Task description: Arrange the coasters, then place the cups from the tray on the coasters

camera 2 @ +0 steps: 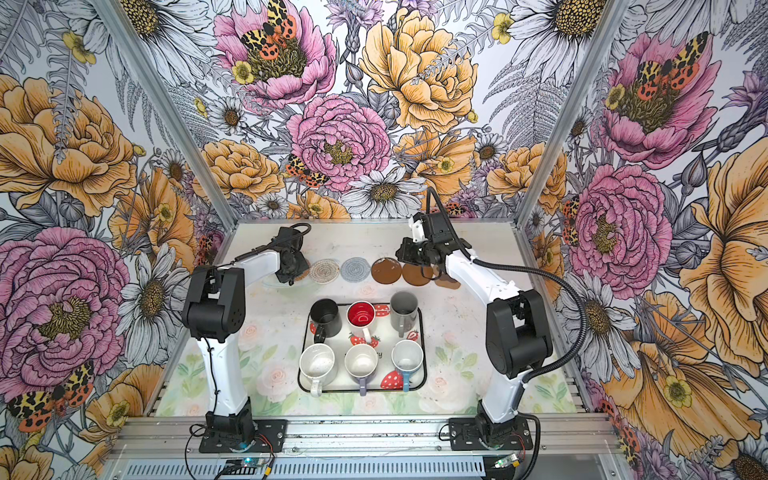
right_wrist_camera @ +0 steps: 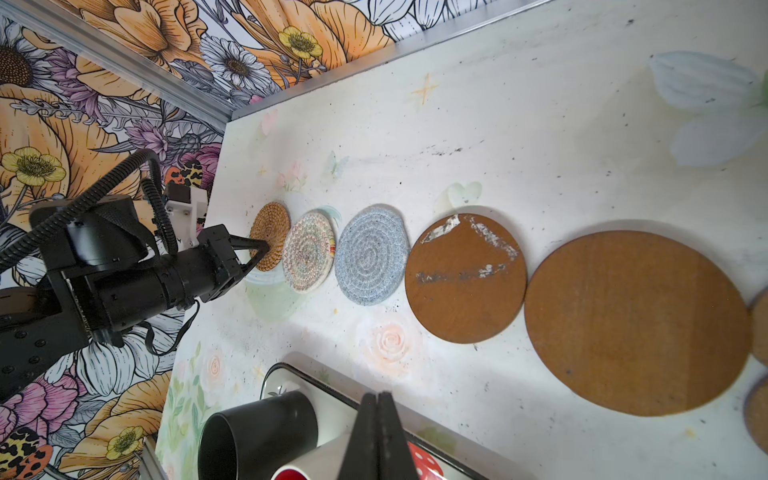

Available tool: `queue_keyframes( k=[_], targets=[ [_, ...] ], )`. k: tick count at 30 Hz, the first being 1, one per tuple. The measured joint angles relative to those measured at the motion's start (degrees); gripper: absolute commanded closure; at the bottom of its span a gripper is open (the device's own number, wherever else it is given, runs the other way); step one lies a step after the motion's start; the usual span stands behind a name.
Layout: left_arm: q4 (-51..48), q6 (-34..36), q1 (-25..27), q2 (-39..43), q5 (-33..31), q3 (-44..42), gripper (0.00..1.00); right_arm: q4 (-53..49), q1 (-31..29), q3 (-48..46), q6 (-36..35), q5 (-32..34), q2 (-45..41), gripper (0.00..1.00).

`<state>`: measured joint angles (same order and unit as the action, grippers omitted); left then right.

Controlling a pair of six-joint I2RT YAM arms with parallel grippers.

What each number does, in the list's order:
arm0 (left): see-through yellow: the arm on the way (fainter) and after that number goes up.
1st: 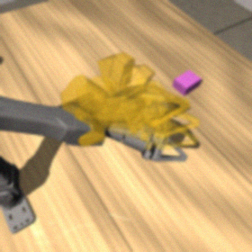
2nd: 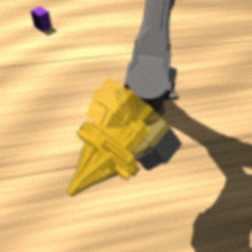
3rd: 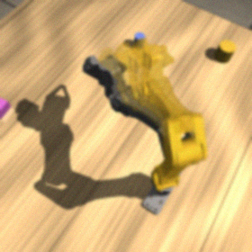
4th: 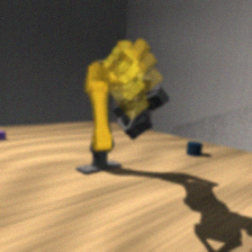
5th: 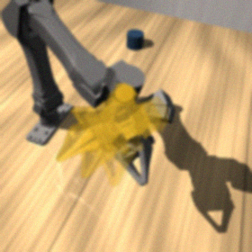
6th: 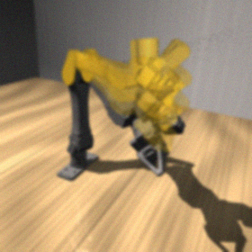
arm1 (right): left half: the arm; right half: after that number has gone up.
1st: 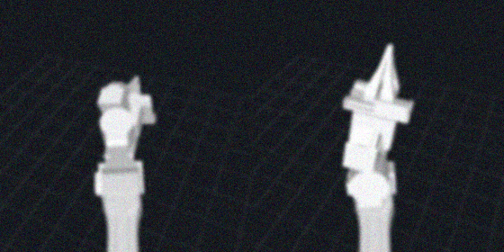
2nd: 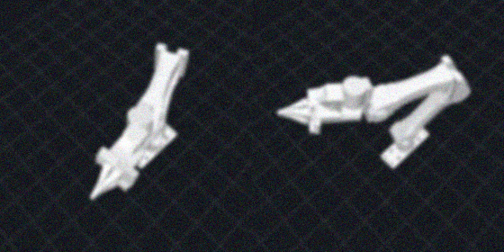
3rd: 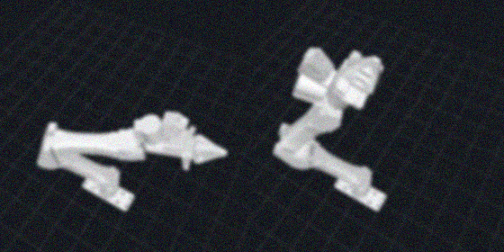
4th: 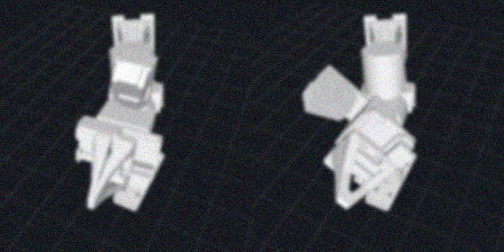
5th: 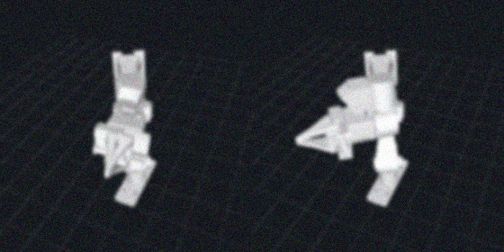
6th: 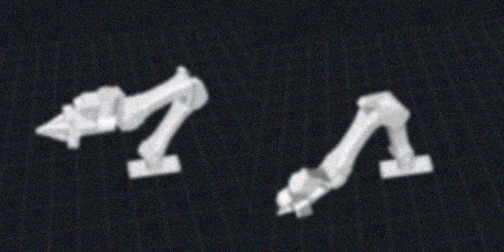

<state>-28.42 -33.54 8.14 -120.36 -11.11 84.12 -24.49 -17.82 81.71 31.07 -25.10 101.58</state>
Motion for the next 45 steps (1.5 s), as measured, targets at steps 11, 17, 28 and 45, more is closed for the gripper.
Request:
queue_keyframes(
  k=[11, 17, 28, 45],
  targets=[
    [-0.7, 1.97, 0.0, -0.13, 1.44, 1.53, 1.0, 0.0, 0.0, -0.68, -0.02, 0.0, -0.11, 1.0],
    [-0.74, 3.13, 0.0, 0.0, 1.77, 2.56, 1.0, 0.0, 0.0, -0.68, -0.02, 0.0, -0.44, 1.0],
    [-1.49, 5.53, 1.16, 12.41, 1.7, 1.7, 1.0, -0.02, 0.98, -0.68, -0.52, -0.17, -2.91, 0.98],
    [-1.6, 6.29, 12.76, 34.82, -5.73, -8.94, 0.96, -3.15, 0.42, -10.36, -5.4, 1.73, -14.4, 0.89]
  ],
)
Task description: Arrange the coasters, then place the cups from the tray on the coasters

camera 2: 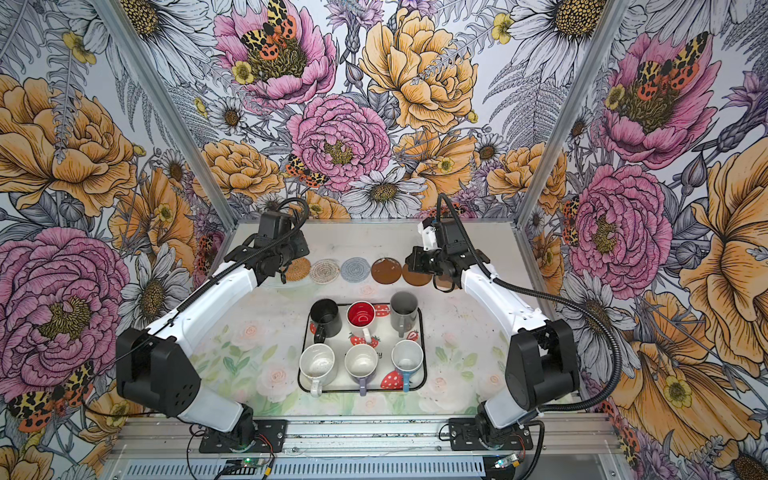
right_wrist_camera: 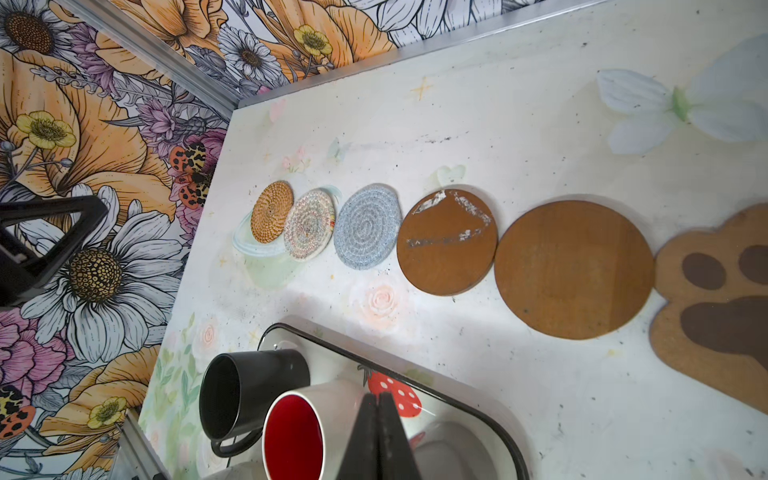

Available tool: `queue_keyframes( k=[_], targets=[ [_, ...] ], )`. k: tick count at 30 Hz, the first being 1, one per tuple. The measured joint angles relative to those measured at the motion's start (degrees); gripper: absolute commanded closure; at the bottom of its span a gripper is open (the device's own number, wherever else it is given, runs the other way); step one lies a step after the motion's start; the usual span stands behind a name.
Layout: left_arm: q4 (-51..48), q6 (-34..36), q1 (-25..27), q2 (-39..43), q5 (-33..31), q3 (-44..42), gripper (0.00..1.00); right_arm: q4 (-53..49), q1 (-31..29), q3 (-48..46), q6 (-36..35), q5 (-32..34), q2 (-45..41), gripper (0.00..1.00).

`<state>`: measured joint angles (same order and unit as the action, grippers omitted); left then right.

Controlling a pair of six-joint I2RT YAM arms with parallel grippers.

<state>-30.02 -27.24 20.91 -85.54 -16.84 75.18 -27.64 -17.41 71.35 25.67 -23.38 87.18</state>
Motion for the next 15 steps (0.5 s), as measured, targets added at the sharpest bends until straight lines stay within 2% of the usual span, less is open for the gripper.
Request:
queue_keyframes(
  k=[3, 5, 12, 15],
  targets=[
    [0.28, 0.28, 4.57, 3.17, -2.58, -1.81, 0.92, -1.03, -1.57, -2.86, -1.27, 2.27, -3.93, 0.76],
    [0.7, 0.66, 7.19, 4.72, -3.91, -2.89, 0.88, -1.7, -2.93, -4.59, -1.75, 4.15, -6.54, 0.71],
    [3.93, 1.88, 9.64, 8.98, -6.34, -9.4, 0.73, -5.07, -7.87, -10.58, -1.55, 11.1, -15.06, 0.67],
    [6.56, 1.99, 9.73, 11.3, -6.29, -13.14, 0.64, -7.04, -9.6, -13.22, -0.72, 14.27, -18.29, 0.64]
  ],
)
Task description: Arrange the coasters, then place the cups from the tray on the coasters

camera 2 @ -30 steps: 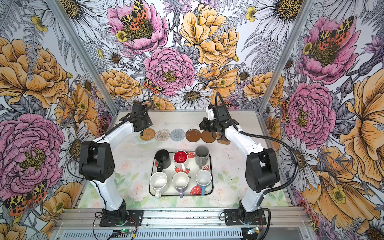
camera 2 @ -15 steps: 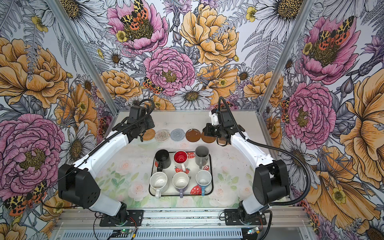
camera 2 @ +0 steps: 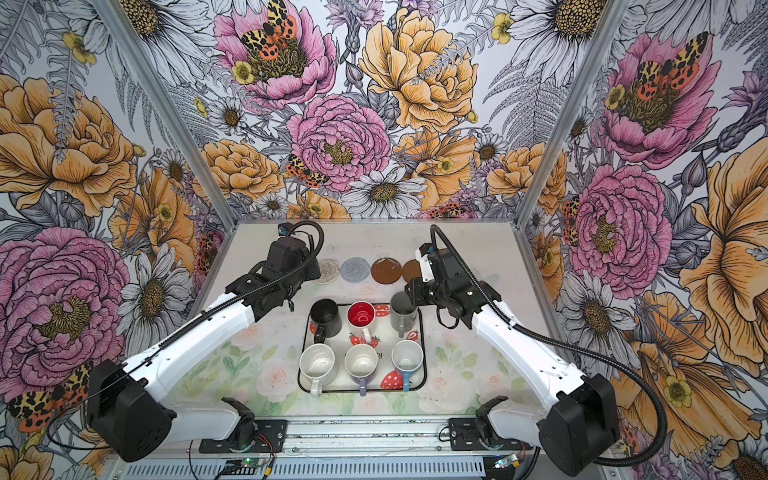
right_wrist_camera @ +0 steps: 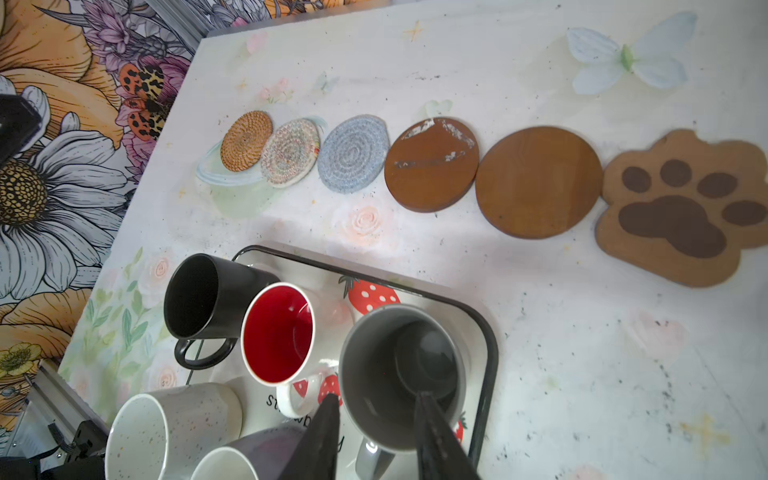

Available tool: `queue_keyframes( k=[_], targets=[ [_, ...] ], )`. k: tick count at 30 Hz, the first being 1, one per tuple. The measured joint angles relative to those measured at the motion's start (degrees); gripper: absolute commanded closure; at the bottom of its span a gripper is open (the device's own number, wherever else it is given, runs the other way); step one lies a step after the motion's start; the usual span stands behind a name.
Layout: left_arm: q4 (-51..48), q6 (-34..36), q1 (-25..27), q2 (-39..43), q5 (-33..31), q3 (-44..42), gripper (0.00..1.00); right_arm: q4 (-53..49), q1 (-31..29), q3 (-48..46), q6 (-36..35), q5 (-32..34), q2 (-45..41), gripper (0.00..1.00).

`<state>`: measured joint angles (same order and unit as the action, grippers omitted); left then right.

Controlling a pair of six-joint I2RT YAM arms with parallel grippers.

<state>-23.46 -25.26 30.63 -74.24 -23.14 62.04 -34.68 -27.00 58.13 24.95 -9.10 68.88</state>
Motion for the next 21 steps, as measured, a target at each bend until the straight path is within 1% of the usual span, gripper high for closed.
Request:
queue_keyframes(
  k=[5, 11, 16, 21],
  targets=[
    [5.22, 0.2, 0.0, 2.38, 0.48, -4.46, 0.55, -2.93, -2.71, -3.58, 2.49, 4.2, -4.13, 0.58],
    [7.54, 0.2, -0.17, 2.4, 1.09, -4.85, 0.47, -6.01, -6.91, -5.11, 5.77, 7.82, -4.68, 0.51],
    [9.42, 0.26, -1.38, 3.91, 1.75, -7.37, 0.39, -6.91, -11.61, -5.18, 8.41, 10.67, -2.49, 0.46],
    [10.71, 0.17, -3.45, 6.16, 2.64, -10.12, 0.35, -6.93, -14.21, -5.11, 10.05, 12.22, 2.23, 0.45]
  ],
)
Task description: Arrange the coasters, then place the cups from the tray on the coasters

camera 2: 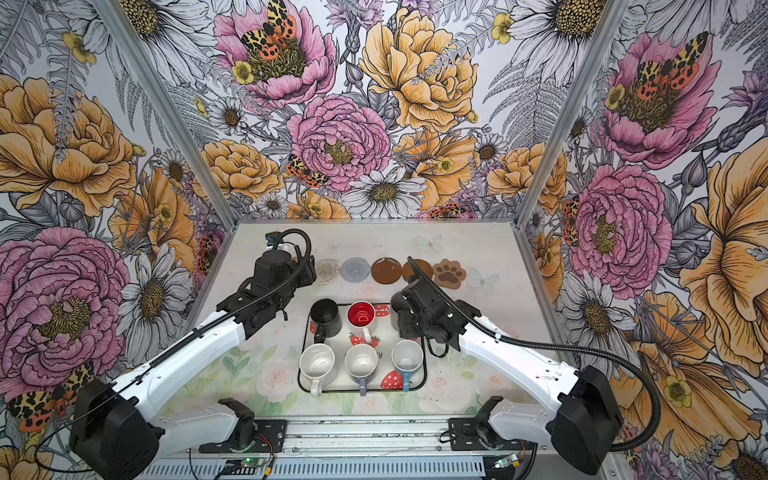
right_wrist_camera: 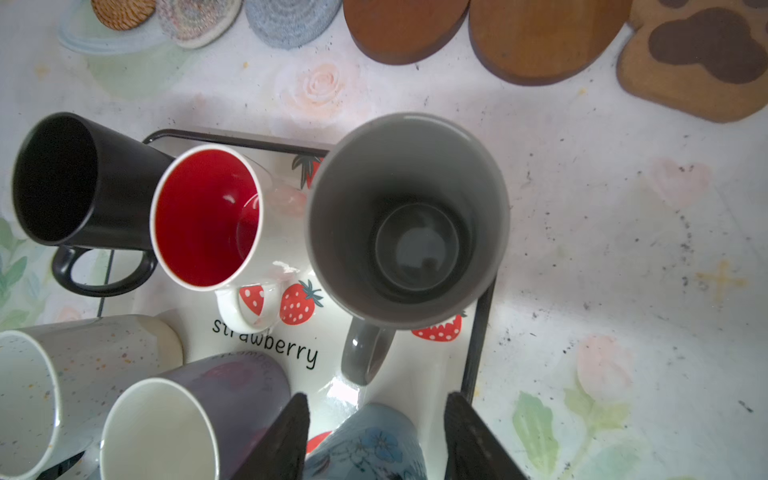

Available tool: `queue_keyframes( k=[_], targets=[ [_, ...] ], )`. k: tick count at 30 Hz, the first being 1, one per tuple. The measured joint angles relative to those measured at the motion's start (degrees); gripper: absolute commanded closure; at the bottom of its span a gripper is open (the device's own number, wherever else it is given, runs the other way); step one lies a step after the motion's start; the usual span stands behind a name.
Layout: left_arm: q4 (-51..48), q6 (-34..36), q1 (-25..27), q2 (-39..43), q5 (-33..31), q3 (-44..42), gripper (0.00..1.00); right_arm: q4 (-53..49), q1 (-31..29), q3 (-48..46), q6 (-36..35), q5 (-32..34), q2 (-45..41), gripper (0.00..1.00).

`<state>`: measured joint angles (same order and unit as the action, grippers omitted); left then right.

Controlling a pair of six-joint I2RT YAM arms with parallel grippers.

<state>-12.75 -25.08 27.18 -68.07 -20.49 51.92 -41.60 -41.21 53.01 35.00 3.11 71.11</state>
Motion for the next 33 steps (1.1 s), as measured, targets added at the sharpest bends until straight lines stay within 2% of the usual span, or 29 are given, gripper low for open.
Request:
queue_keyframes(
  k=[16, 33],
  targets=[
    [2.73, -0.02, -2.93, 1.22, 3.69, -1.75, 0.33, 0.07, -1.53, 3.89, 2.69, 3.58, 9.86, 0.47],
    [2.73, -0.07, -4.22, 1.18, 5.57, -2.03, 0.32, -0.13, -1.64, 4.96, 3.13, 4.87, 14.67, 0.67]
  ],
)
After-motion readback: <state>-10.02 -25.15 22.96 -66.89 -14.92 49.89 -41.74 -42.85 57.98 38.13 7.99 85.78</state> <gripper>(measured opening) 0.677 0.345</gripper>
